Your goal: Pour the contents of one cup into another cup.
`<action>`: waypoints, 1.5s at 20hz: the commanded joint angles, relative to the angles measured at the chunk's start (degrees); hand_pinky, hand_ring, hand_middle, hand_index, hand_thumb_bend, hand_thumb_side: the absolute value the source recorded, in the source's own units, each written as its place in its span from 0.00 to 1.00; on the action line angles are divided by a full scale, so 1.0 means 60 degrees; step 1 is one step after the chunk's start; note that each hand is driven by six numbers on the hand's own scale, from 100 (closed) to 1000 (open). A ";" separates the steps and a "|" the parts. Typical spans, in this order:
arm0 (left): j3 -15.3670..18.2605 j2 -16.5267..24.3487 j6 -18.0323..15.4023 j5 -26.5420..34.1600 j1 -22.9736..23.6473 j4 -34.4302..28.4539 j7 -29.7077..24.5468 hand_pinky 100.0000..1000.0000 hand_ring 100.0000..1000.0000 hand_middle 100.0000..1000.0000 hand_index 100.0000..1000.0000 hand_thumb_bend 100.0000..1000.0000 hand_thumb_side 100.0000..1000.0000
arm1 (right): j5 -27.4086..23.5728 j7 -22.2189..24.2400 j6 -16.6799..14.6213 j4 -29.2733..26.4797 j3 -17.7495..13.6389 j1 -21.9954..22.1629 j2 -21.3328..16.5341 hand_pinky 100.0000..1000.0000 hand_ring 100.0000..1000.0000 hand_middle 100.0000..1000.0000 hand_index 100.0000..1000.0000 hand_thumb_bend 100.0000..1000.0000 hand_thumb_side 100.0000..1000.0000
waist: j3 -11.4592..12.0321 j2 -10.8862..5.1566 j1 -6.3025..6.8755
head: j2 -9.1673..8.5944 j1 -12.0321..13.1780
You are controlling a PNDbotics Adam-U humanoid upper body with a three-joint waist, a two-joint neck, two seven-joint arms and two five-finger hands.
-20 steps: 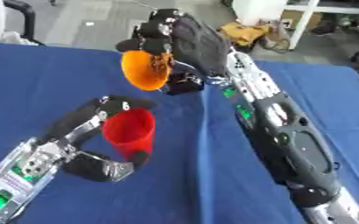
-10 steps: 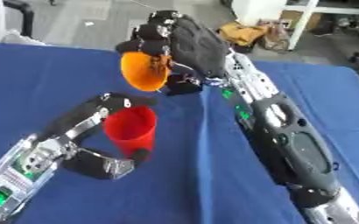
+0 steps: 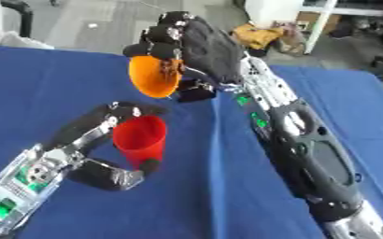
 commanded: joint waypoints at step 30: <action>0.0205 -0.0054 -0.0199 -0.0299 -0.0245 0.0286 0.0315 0.07 0.15 0.43 0.90 0.00 0.25 | 0.0680 -0.1019 -0.0589 -0.1087 0.0168 -0.0214 0.0020 0.49 0.30 0.51 0.75 0.08 0.00 | -0.0238 -0.0046 -0.0146 | -0.0157 -0.0006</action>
